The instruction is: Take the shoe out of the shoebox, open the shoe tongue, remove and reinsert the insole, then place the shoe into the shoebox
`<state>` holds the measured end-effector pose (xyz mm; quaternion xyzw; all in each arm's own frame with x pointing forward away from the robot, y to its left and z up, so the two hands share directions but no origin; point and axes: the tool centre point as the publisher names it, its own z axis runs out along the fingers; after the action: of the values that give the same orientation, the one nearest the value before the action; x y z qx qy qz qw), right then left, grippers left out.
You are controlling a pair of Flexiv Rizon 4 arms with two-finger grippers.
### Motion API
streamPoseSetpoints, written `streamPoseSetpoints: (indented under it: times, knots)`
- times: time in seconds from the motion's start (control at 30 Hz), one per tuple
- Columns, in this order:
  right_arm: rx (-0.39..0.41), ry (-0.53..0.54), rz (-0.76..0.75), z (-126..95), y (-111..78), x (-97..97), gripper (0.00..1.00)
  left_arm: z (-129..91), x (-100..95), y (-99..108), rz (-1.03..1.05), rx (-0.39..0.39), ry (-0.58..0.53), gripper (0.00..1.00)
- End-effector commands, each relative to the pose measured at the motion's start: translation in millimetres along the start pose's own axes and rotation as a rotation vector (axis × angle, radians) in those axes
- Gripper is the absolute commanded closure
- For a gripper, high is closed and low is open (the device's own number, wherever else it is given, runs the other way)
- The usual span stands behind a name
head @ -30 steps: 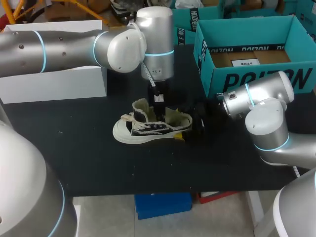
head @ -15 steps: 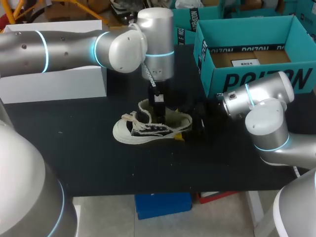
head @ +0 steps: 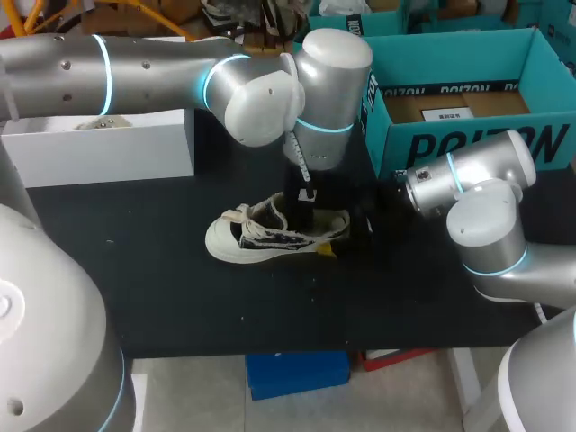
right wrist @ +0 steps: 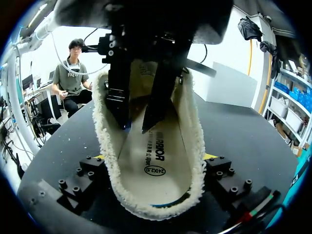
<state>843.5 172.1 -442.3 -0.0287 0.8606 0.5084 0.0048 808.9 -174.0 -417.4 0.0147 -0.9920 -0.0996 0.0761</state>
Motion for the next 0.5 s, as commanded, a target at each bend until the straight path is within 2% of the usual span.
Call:
streamPoseSetpoints:
  times: [0.03,0.3,0.5]
  knots:
    - [0.001,-0.001,0.002,2,-2.0,-1.1,1.0,19,8.7,1,-0.034,-0.064,-0.164,0.72]
    - [0.001,-0.001,0.002,2,-2.0,-1.1,1.0,36,1.4,11,-0.055,-0.147,-0.361,0.74]
    - [0.001,-0.001,0.002,2,-2.0,-1.1,1.0,47,-7.0,24,-0.074,-0.18,-0.459,0.75]
